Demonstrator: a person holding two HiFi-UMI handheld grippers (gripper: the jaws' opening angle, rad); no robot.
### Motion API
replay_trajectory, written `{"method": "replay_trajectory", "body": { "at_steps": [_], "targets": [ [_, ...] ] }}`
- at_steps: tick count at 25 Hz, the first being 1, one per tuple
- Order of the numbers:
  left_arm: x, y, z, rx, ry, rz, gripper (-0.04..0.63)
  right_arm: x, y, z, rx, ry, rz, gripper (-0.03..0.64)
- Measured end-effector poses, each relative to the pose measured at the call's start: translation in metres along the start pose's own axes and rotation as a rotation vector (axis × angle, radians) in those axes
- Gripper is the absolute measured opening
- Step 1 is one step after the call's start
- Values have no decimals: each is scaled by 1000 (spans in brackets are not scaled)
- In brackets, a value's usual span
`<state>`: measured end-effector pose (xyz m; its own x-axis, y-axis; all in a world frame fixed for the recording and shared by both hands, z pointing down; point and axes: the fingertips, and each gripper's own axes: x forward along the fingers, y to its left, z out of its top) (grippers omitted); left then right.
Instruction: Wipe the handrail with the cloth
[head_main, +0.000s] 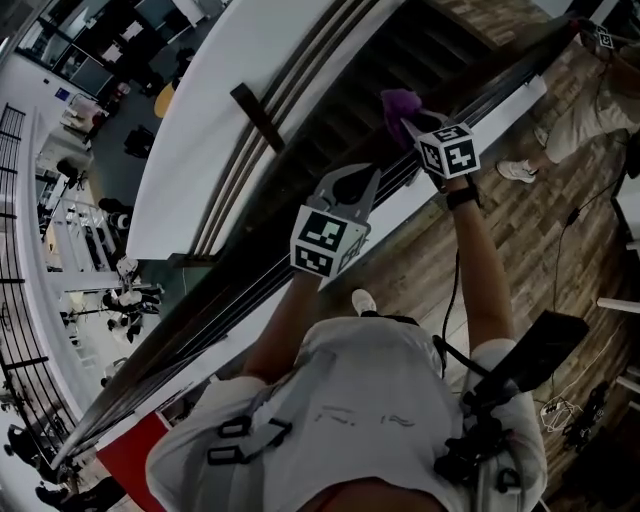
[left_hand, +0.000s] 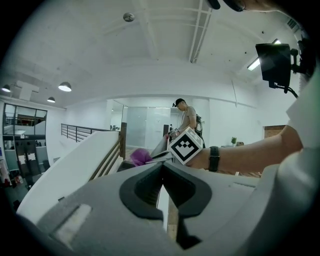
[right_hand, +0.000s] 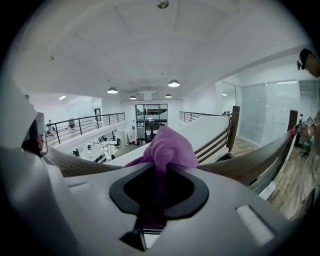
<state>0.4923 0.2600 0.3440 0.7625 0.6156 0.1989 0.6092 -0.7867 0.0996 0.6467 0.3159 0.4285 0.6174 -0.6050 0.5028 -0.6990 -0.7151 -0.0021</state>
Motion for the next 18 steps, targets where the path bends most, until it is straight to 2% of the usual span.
{"method": "replay_trajectory", "body": {
  "at_steps": [3, 5, 8, 11, 15, 18],
  "targets": [
    [7, -10, 1, 6, 4, -31, 2, 2, -34, 1, -39, 17, -85, 57],
    [9, -13, 0, 14, 4, -40, 2, 4, -55, 0, -26, 26, -117, 57],
    [9, -13, -6, 21, 16, -33, 1, 6, -80, -2, -13, 30, -155, 58],
    [5, -12, -9, 6, 25, -32, 2, 4, -95, 0, -51, 44, -195, 57],
    [0, -8, -1, 2, 22, -21, 2, 6, -120, 6, -109, 45, -298, 57],
    [1, -12, 0, -2, 21, -12, 2, 5, -135, 5, -103, 46, -330, 57]
  ]
}}
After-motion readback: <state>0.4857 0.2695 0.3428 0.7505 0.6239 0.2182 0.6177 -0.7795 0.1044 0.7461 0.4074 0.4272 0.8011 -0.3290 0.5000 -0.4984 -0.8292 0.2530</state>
